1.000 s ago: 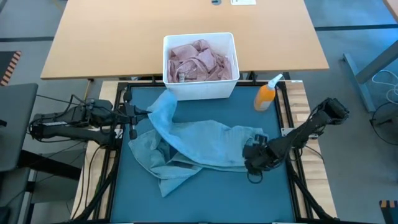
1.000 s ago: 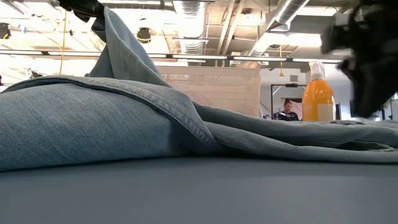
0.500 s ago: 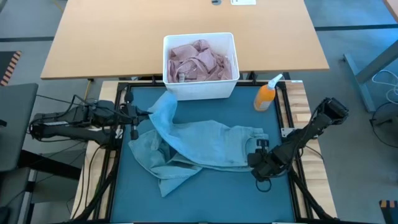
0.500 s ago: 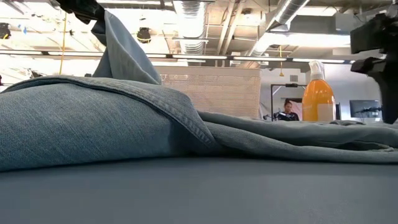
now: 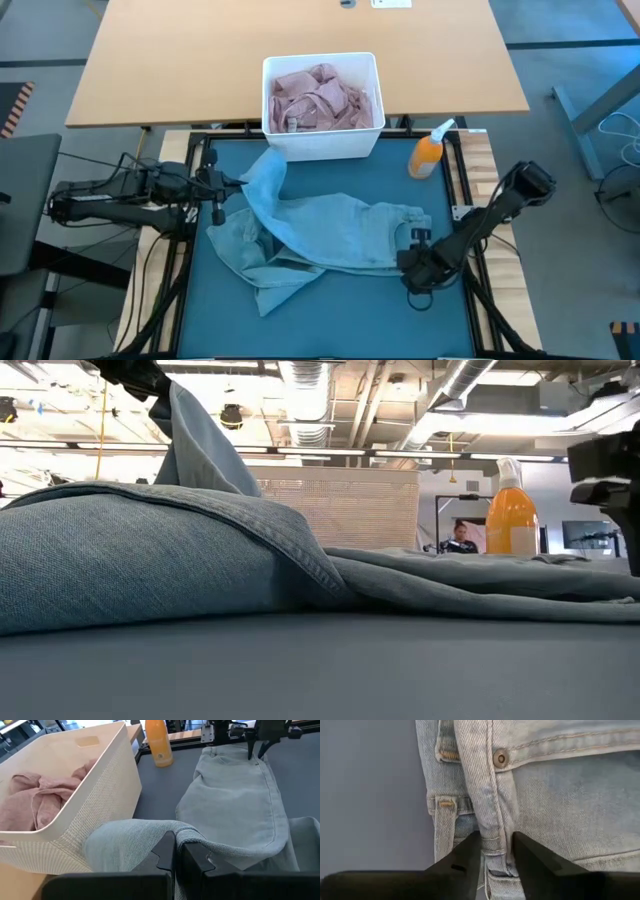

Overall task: Fold Laundry from Bin
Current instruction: Fold the blue pants

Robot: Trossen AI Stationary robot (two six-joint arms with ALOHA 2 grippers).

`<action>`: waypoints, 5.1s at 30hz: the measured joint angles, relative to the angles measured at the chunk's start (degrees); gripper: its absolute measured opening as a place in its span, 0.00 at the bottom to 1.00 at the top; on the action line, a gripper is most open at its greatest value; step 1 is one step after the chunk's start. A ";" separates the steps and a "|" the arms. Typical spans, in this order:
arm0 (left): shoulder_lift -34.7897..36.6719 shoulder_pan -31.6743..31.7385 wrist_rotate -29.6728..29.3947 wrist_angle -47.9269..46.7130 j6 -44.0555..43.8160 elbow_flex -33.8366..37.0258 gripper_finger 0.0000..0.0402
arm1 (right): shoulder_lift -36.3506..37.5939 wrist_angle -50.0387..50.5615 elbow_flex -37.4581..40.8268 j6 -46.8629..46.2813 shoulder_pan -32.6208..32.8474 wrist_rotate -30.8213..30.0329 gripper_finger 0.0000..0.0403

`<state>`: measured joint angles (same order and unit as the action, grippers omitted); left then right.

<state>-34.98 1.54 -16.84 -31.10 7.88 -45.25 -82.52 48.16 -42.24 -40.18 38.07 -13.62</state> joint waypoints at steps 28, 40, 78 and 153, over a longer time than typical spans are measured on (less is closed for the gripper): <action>0.13 0.00 0.17 -0.31 0.97 0.00 0.00 | -1.04 4.69 -9.95 -0.94 1.32 0.12 0.08; 0.13 0.00 0.47 -0.51 1.41 0.00 0.00 | -8.20 -2.33 -11.15 -2.93 2.29 10.46 0.24; -5.91 -1.48 20.63 -6.61 -12.65 -13.66 0.00 | 0.72 -27.51 5.22 -37.93 18.31 8.36 0.07; -22.47 0.53 6.62 -31.88 -20.59 -9.61 0.35 | 0.80 -23.45 5.03 -67.38 26.07 18.08 0.07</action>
<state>-57.45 2.07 -10.22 -62.98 -12.71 -54.87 -81.71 24.71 -37.21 -107.56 64.14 4.46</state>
